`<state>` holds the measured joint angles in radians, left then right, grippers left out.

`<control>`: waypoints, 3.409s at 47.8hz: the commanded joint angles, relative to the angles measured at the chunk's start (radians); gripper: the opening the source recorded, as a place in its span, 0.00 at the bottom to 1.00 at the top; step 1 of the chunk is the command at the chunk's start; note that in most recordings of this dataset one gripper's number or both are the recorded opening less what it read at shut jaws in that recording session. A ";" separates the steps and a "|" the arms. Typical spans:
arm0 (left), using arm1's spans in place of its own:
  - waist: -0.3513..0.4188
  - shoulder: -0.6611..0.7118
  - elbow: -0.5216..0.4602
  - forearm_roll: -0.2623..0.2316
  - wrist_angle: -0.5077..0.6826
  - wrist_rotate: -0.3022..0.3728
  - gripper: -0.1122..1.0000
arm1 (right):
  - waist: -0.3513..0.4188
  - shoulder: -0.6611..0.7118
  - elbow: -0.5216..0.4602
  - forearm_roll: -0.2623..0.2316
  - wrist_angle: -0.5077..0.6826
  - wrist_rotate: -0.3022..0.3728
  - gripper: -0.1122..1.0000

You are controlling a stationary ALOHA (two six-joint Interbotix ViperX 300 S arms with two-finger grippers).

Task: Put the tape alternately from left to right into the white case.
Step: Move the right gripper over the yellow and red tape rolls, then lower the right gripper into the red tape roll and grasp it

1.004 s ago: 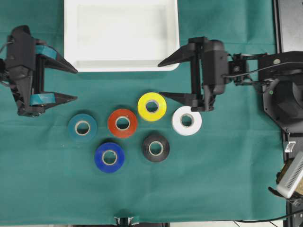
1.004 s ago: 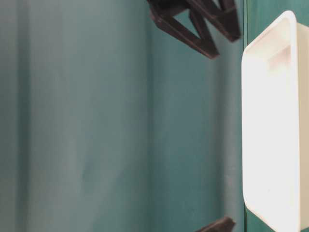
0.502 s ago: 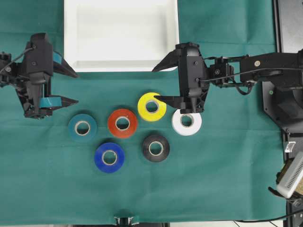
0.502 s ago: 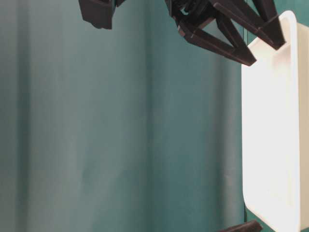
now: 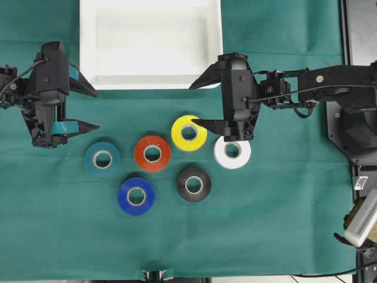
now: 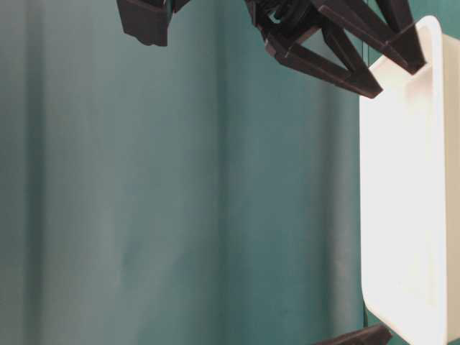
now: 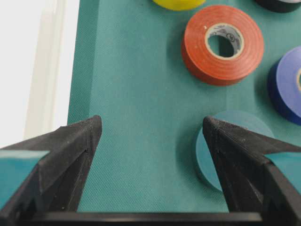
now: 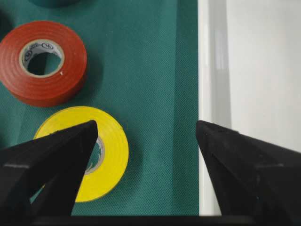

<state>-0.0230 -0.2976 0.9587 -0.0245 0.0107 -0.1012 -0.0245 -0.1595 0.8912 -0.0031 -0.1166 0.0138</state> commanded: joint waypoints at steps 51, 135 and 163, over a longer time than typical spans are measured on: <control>-0.002 -0.006 -0.021 -0.003 -0.005 0.000 0.93 | 0.098 0.193 -0.253 -0.002 0.163 0.075 0.80; -0.002 -0.005 -0.021 -0.002 -0.005 -0.002 0.93 | 0.106 0.451 -0.468 -0.003 0.288 0.173 0.81; -0.002 -0.005 -0.021 -0.002 -0.003 -0.002 0.93 | 0.123 0.449 -0.482 -0.003 0.328 0.172 0.12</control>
<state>-0.0230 -0.2961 0.9587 -0.0261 0.0107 -0.1012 0.0936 0.3099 0.4326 -0.0046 0.2025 0.1856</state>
